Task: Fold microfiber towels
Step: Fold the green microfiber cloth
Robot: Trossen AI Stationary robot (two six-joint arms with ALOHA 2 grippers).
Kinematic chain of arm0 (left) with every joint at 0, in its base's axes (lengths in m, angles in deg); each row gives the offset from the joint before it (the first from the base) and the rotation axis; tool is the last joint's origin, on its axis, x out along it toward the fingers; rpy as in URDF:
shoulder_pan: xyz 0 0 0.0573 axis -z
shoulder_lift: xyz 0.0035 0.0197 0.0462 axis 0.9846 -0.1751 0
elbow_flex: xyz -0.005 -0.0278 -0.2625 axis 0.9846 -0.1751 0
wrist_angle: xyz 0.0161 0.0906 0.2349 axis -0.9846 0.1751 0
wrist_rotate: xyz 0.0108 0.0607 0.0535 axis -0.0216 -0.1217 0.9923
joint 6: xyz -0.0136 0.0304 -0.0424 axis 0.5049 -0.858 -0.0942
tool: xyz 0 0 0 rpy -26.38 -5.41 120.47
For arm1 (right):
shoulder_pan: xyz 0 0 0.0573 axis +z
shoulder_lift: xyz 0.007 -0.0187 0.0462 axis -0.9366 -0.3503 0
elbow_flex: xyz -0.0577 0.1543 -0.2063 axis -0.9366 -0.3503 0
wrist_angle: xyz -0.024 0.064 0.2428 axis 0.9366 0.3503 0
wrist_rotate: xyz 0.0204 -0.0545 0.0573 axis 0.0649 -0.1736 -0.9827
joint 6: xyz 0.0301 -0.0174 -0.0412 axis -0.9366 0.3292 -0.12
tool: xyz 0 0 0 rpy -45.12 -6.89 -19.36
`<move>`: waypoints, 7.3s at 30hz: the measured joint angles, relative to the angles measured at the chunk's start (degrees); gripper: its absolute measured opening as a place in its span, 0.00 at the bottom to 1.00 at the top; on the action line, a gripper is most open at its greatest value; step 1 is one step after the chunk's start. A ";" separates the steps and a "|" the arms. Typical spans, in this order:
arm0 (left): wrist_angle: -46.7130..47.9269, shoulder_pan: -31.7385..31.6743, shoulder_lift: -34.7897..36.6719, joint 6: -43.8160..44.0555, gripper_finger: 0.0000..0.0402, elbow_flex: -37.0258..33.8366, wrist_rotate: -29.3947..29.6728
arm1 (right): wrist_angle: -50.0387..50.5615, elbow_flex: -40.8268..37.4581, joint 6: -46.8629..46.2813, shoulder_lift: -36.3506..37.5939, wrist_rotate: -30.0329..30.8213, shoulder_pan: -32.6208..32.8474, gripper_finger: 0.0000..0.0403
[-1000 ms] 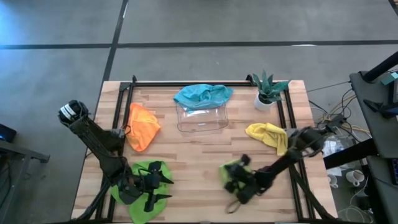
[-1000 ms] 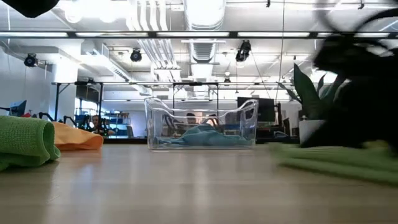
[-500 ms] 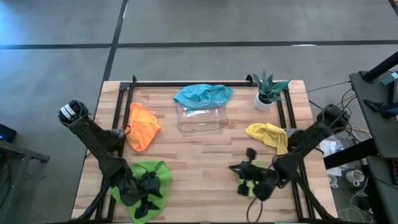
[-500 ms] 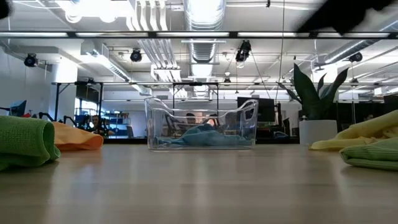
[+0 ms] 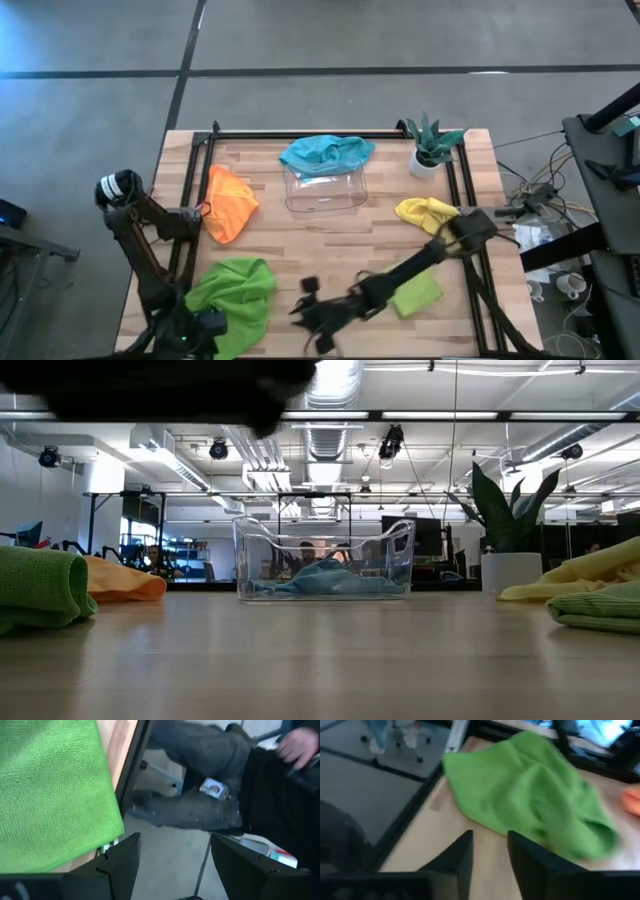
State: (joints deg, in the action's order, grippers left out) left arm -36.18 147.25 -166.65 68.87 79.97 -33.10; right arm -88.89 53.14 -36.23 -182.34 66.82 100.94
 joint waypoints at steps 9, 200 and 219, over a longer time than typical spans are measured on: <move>-0.09 3.12 0.43 -0.29 0.56 -1.33 8.10 | 11.92 31.05 0.42 -20.02 -6.95 -3.49 0.46; -8.87 -3.94 15.03 -73.70 0.00 10.98 24.08 | 56.65 7.44 -11.43 40.16 16.38 13.44 0.02; 40.25 -10.67 26.37 -34.63 0.00 7.43 55.01 | 68.84 -4.93 -17.22 38.96 33.60 -2.16 0.02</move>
State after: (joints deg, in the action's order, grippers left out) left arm 4.07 136.58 -140.28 34.25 87.40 21.91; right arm -20.05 48.21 -53.45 -143.38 100.42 98.78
